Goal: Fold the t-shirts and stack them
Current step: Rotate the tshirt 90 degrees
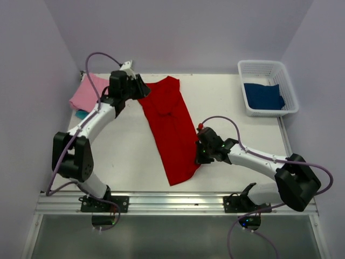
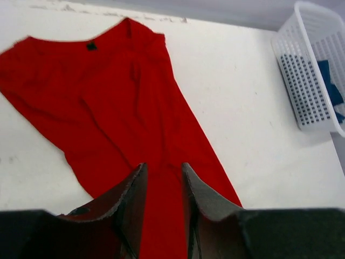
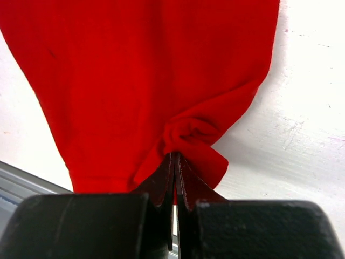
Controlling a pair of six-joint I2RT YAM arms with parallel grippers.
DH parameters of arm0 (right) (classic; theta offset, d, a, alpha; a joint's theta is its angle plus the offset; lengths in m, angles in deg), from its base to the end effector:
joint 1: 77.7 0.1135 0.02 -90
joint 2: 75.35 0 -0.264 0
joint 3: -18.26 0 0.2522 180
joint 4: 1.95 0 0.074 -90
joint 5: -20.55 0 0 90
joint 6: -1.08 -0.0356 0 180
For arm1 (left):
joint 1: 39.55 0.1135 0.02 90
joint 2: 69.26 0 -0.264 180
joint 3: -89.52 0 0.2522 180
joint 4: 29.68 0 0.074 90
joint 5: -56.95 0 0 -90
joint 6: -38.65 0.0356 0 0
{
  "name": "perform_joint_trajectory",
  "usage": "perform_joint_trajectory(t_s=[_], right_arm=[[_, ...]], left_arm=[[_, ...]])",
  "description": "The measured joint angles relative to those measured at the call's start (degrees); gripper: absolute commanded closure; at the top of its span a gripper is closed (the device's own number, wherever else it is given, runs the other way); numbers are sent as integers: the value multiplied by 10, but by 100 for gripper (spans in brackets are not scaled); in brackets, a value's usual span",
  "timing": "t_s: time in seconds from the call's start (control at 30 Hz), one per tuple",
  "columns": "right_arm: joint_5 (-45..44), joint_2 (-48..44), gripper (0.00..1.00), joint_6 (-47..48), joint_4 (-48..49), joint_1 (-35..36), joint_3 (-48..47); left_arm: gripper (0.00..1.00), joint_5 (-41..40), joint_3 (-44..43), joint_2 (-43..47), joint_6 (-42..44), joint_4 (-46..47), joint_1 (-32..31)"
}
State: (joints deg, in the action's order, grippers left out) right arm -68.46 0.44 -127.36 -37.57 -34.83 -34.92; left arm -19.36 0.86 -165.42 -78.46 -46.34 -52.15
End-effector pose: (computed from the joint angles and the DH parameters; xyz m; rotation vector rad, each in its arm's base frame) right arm 0.1797 0.1676 0.1793 -0.1104 2.6830 0.5155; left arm 0.3860 -0.0949 0.2986 -0.1003 2.0429 -0.6786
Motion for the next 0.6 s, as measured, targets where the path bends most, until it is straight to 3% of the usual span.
perform_joint_trajectory(t_s=[0.1,0.23,0.4,0.6], right_arm=[[0,-6,100,0,-2,0,6],[0,-51,100,-4,-19,0,33],[-3,-113,100,-15,-54,0,61],[-16,-141,100,-22,-82,0,74]], left_arm=[[70,-27,118,85,-16,6,-56],[73,-62,226,130,-48,-10,-160],[76,-106,283,165,-84,-64,-282],[78,-160,321,239,-133,-105,-336]])
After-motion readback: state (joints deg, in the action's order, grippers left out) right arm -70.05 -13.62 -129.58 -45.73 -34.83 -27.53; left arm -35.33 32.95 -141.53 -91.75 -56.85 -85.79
